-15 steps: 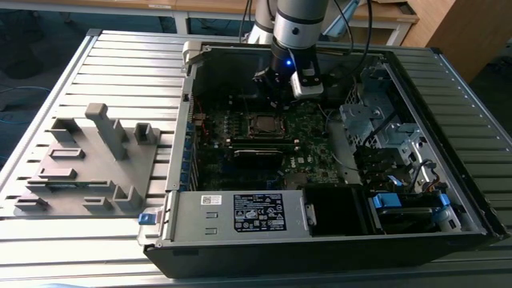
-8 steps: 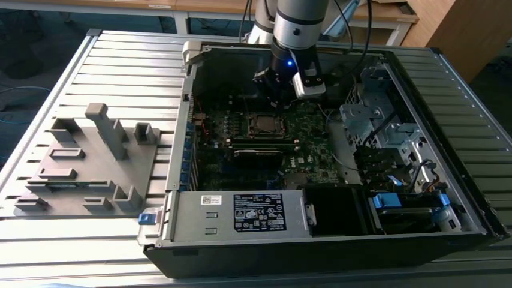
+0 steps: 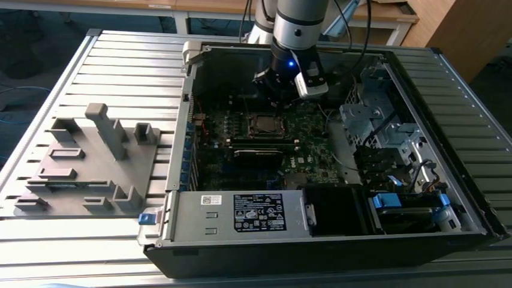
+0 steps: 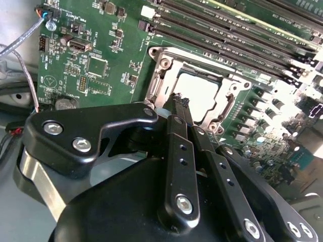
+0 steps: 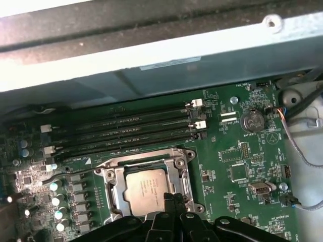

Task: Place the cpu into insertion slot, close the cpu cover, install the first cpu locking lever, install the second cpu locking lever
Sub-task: 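Close the cpu cover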

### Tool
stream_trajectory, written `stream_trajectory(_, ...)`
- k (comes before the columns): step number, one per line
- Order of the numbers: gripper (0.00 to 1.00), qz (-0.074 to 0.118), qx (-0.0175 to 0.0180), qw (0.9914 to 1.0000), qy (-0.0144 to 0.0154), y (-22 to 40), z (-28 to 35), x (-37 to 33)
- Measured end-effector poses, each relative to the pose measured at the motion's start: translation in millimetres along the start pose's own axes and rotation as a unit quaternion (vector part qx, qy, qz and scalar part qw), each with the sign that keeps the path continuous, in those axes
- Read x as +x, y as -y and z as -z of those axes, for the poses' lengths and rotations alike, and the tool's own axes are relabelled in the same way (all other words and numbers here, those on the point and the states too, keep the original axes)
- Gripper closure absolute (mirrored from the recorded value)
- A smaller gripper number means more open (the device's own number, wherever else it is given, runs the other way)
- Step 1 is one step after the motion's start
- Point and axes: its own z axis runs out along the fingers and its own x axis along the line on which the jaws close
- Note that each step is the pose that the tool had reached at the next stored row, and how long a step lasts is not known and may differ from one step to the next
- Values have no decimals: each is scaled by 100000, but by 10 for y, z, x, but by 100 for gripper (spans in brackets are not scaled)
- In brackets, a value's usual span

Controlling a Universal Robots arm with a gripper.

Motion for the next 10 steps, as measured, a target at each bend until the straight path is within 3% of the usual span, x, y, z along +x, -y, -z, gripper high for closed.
stream_trajectory(4, 89, 1352, -24, 99991, 206, 1, -3, 0)
stream_trajectory(10, 89, 2666, -26, 99964, 274, 1, -4, 0)
